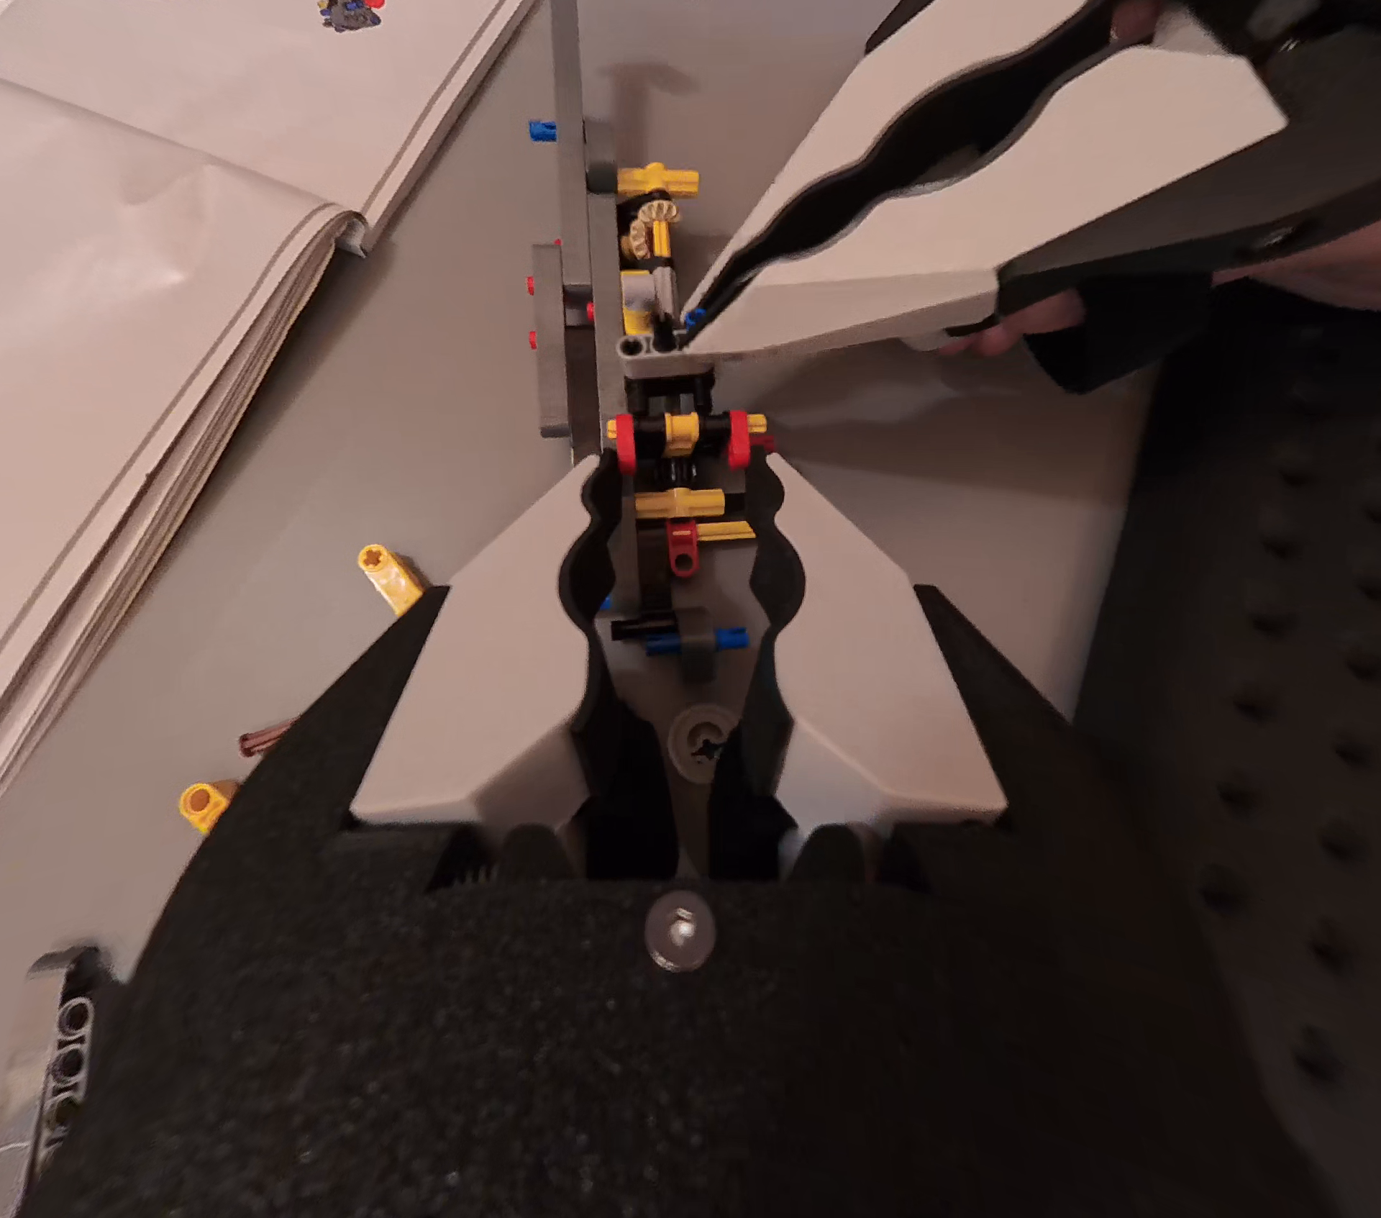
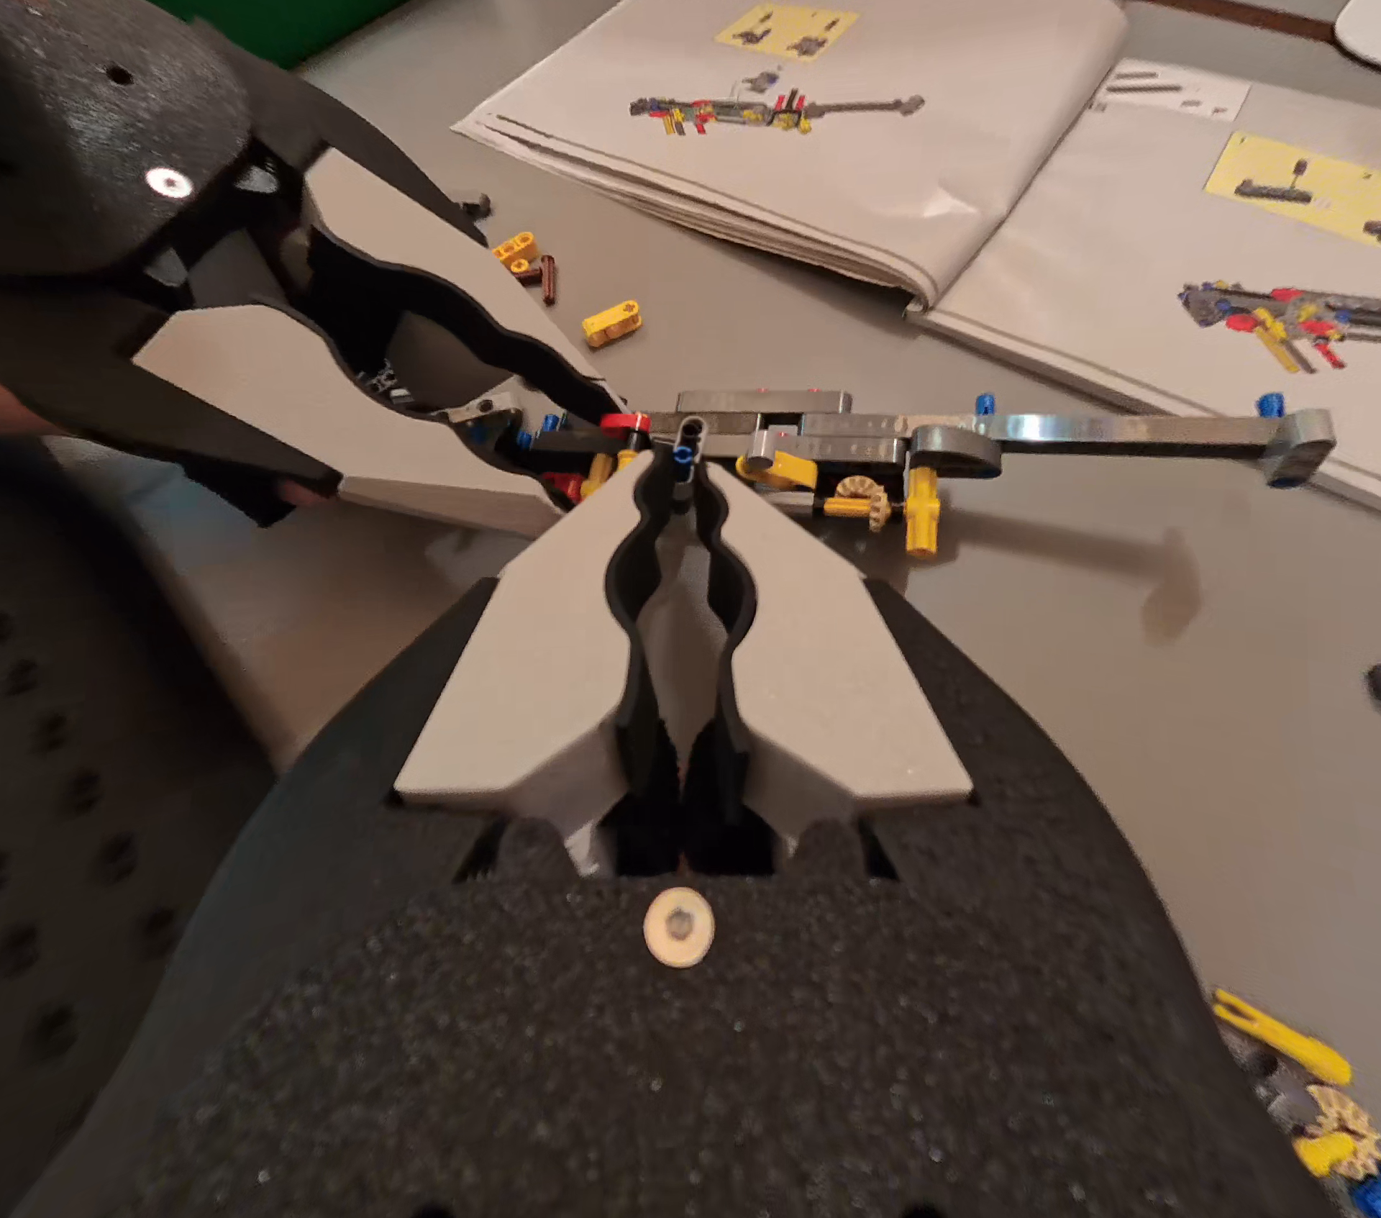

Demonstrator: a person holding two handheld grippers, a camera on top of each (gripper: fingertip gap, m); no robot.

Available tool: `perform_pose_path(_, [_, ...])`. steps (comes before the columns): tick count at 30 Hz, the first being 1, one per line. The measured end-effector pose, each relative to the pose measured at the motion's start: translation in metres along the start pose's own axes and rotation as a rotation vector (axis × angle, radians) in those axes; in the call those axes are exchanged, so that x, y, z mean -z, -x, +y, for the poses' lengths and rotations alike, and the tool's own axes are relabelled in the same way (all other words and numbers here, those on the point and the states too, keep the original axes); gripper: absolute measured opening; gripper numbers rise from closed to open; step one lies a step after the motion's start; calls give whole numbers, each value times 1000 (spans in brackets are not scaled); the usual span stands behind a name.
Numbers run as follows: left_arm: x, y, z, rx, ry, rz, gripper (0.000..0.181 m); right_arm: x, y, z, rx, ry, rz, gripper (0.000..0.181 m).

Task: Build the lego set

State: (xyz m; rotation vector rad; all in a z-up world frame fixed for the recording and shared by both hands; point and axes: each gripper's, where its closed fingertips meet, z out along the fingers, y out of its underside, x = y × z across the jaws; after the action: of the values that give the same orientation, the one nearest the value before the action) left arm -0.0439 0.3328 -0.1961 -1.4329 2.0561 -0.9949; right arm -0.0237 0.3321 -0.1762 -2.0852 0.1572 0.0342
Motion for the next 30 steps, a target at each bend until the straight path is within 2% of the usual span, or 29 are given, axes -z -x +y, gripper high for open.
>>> perform_pose_path(4, [3,-1,0,24,-10,35,33,-4,5,8,19,42,-33,4])
perform_pose_path(9, [4,-1,2,-17,-4,29,32,-3,3,6,-22,29,-53,4])
perform_pose_path(14, [5,-1,3,-22,-8,37,32,2,8,-3,25,-34,-64,4])
perform_pose_path(22, [5,1,3,-25,-5,53,32,1,9,1,27,-4,-89,4])
perform_pose_path(27, [4,1,4,-50,-5,28,32,0,9,2,210,-3,-17,4])
perform_pose_path(30, [5,3,4,-43,-9,30,32,-2,9,2,225,3,-20,4])
